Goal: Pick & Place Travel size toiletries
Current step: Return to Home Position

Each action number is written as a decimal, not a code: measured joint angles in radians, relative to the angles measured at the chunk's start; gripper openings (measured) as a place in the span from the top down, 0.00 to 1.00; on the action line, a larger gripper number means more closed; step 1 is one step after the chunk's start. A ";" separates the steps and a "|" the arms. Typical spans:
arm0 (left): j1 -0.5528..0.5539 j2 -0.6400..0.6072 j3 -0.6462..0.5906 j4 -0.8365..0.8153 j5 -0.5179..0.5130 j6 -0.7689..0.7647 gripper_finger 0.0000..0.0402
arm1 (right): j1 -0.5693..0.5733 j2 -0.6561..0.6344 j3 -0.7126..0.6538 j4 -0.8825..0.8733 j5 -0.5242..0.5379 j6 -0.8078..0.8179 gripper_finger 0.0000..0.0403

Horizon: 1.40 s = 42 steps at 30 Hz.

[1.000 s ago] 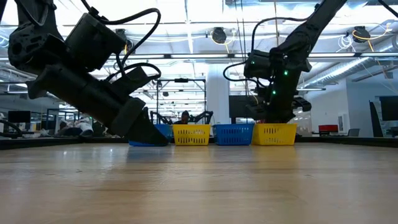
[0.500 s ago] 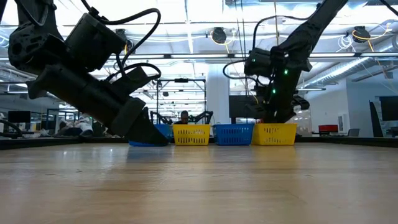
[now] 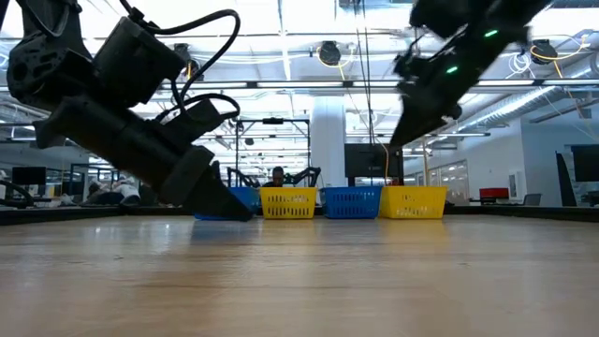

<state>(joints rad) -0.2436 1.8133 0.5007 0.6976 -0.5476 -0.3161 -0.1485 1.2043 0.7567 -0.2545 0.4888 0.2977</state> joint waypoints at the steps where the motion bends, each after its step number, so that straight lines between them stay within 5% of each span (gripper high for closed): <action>1: 0.000 0.000 0.000 -0.003 0.000 0.000 0.43 | 0.033 -0.039 -0.029 0.011 -0.053 -0.001 0.62; 8: 0.000 0.000 0.000 -0.019 0.000 -0.008 0.43 | 0.211 -0.402 -0.291 0.271 -0.407 -0.021 0.62; 14: 0.003 0.000 0.000 -0.010 -0.009 -0.007 0.43 | 0.261 -0.668 -0.519 0.511 -0.415 -0.023 0.62; 20: 0.015 0.000 0.000 0.004 -0.020 -0.001 0.43 | 0.248 -0.792 -0.739 0.838 -0.409 -0.023 0.62; 33: 0.005 -0.028 0.000 0.067 0.054 0.001 0.43 | 0.242 -0.846 -0.737 0.720 -0.520 -0.220 0.62; 42: -0.022 -0.358 0.000 -0.125 -0.032 0.092 0.43 | 0.241 -0.844 -0.738 0.566 -0.515 -0.286 0.62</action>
<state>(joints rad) -0.2659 1.4552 0.5003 0.5725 -0.5794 -0.2237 0.0925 0.3599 0.0185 0.3112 -0.0264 0.0116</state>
